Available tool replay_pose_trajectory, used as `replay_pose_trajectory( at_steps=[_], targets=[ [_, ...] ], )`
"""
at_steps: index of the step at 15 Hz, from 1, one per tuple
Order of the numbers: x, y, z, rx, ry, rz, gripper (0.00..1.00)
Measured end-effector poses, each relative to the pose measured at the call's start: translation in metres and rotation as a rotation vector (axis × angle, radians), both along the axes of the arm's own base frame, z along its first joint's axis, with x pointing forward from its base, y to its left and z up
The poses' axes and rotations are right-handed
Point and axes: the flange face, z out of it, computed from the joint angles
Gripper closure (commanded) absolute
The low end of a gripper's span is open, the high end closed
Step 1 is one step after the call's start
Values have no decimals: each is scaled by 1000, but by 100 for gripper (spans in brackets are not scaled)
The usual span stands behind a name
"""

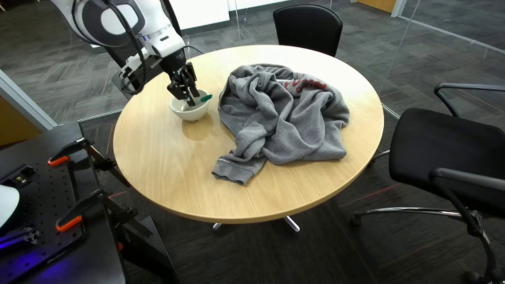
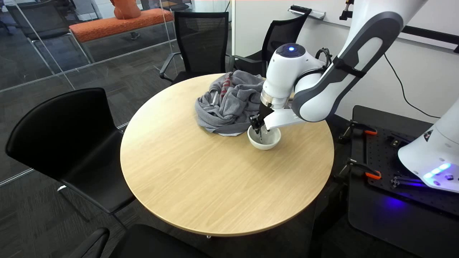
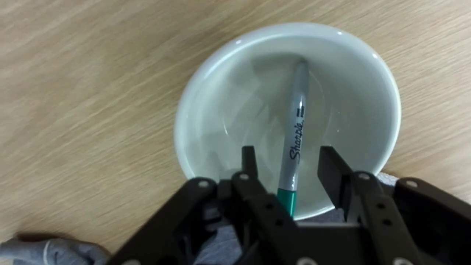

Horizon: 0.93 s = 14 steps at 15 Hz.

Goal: Put the marker on the table

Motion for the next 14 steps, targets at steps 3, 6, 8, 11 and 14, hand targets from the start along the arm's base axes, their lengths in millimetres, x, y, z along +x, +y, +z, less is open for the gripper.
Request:
replay_pose_trajectory(
  at_steps=[3, 6, 8, 11, 14],
  targets=[
    [4, -4, -5, -2, 22, -11, 81],
    [9, -8, -11, -4, 36, -21, 95],
    [11, -9, -14, -7, 38, -23, 100],
    [12, -5, -14, -10, 36, -15, 96],
    [10, 6, -9, -24, 21, -4, 96]
  ],
)
